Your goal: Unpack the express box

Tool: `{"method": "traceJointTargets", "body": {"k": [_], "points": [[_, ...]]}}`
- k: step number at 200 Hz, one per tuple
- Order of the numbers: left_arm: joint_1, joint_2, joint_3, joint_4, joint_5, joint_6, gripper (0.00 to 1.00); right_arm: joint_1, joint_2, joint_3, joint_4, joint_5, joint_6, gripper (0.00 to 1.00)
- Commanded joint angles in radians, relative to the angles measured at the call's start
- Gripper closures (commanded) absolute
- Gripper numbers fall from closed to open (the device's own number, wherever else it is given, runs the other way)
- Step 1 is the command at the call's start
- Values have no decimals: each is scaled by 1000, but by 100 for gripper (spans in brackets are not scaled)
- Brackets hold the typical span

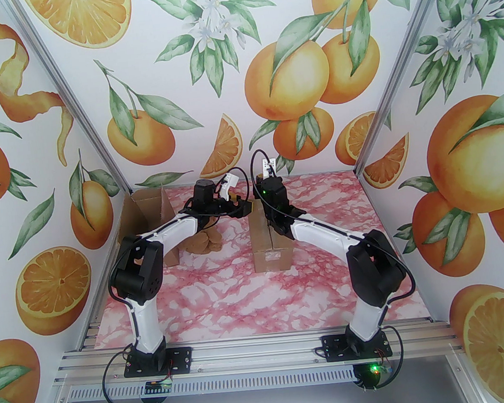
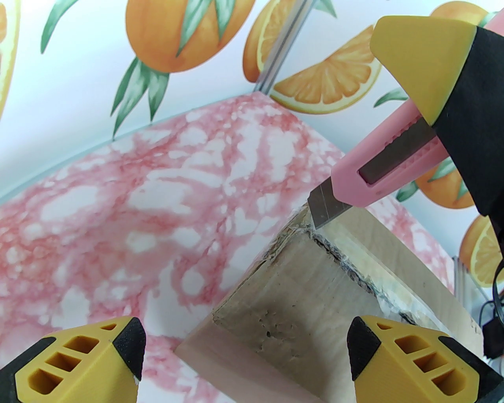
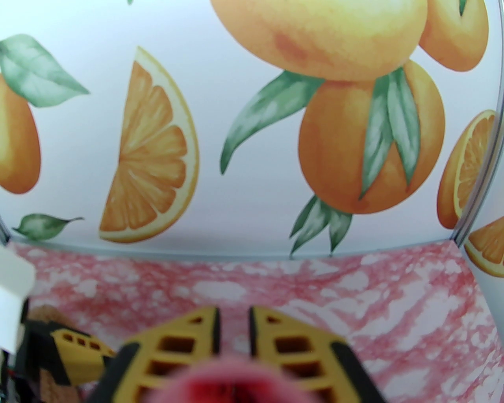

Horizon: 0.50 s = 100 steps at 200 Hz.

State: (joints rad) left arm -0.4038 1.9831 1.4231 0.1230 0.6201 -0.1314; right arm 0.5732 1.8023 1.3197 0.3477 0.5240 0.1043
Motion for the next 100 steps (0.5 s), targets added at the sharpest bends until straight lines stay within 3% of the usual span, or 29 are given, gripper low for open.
{"method": "traceJointTargets", "body": {"k": [1,100], "points": [[6,19,34,-13,2,-30,12,-8,18,14,-3,8,-7,100],[4,54,31,-1,-11,-105,16,11,2,-1,-31,24,1,100]]}}
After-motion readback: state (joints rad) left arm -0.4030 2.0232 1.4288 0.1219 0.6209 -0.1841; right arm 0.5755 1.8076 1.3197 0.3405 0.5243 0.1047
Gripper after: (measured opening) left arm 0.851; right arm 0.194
